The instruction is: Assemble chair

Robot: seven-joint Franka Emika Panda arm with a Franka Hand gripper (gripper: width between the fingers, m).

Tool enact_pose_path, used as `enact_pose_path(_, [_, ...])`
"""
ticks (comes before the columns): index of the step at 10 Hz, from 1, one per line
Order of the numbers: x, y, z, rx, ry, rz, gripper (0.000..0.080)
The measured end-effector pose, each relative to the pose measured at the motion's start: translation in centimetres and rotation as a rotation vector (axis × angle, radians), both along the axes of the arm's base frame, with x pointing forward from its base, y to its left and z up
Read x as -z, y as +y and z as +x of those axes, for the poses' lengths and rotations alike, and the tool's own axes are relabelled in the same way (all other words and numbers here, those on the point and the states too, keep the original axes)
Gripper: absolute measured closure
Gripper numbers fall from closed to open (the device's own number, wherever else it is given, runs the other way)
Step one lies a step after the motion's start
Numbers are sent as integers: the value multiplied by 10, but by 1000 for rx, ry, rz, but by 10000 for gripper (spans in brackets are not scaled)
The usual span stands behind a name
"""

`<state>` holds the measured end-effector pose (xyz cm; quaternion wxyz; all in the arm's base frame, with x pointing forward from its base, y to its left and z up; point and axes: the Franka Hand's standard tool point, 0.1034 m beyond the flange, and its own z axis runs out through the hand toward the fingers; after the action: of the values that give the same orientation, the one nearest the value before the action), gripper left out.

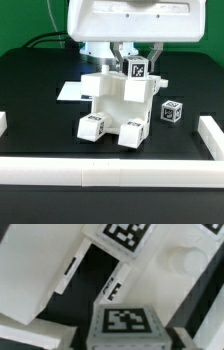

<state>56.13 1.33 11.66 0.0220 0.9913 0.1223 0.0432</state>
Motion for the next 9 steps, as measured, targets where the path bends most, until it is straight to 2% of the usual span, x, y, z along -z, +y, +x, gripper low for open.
enact_pose_path(1, [8, -1, 1, -1, 8, -7, 531])
enact_pose_path(3, [9, -4, 18, -3, -22, -19, 531])
enact_pose_path(5, [8, -6, 28, -9, -32, -24, 531])
enact_pose_path(8, [5, -4, 31, -1, -30, -21, 531])
enact_pose_path(9, [0, -1, 29, 13, -22, -14, 531])
